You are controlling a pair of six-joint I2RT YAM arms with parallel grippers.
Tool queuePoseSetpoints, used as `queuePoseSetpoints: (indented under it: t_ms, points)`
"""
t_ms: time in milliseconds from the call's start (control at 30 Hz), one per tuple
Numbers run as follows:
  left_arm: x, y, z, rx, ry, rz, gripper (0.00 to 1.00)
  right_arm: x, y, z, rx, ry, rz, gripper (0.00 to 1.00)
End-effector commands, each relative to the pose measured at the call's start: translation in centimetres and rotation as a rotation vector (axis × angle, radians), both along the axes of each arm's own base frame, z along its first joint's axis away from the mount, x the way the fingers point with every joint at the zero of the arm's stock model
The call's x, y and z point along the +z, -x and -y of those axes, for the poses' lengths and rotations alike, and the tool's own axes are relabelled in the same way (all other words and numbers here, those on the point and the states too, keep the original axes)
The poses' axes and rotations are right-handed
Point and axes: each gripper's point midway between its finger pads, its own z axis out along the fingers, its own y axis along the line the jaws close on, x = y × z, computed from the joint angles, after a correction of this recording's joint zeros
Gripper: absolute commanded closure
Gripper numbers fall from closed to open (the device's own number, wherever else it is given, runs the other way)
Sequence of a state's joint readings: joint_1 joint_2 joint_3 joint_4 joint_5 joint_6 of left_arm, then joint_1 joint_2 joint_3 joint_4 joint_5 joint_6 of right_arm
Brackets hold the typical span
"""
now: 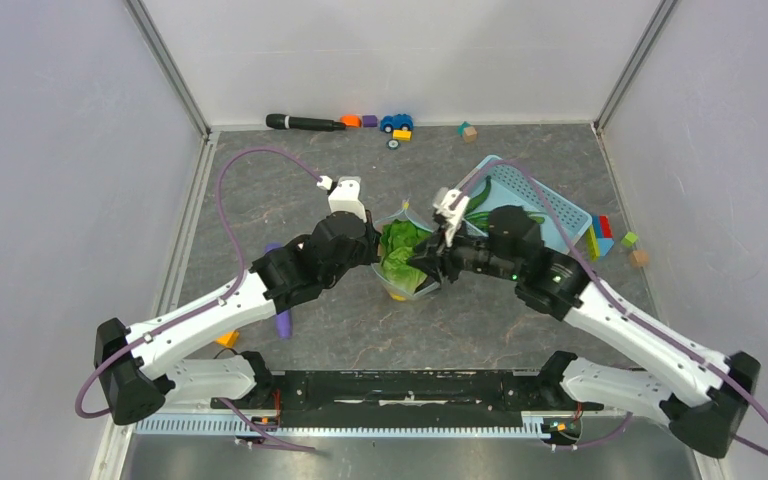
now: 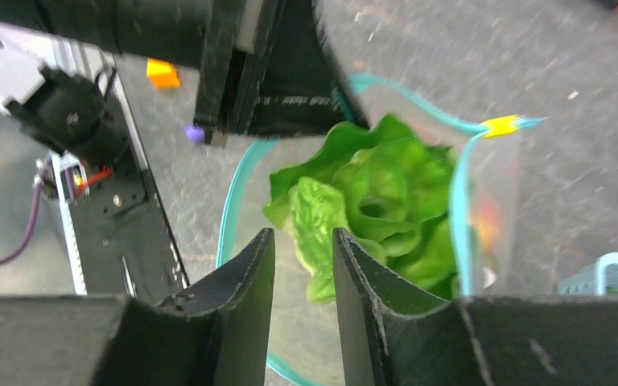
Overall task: Place the food in the zip-top bag and seal the zipper
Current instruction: Adjust the zipper food storage bag at the center of the board.
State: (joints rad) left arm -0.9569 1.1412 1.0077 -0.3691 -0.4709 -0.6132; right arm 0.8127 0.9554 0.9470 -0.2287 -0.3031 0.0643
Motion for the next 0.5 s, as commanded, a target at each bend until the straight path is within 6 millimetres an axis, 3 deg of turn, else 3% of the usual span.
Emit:
queuePoseSetpoints:
  t_ms: [0, 300, 467]
  points:
    - [2.8, -0.7, 0.2, 0.037, 0.076, 0.039, 0.98, -2.3, -0.2, -1.4, -0.009, 0.099, -0.022, 0.64]
    - [3.8, 1.0, 2.3, -0.120, 0.131, 0.035, 0.98, -4.7, -7.2, -1.1, -0.439, 0.133, -0.023, 0.67]
    - [4.1, 1.5, 2.9, -0.162, 0.158, 0.037, 0.98, -7.7, -8.7, -1.8, -0.551, 0.171, -0.062, 0.66]
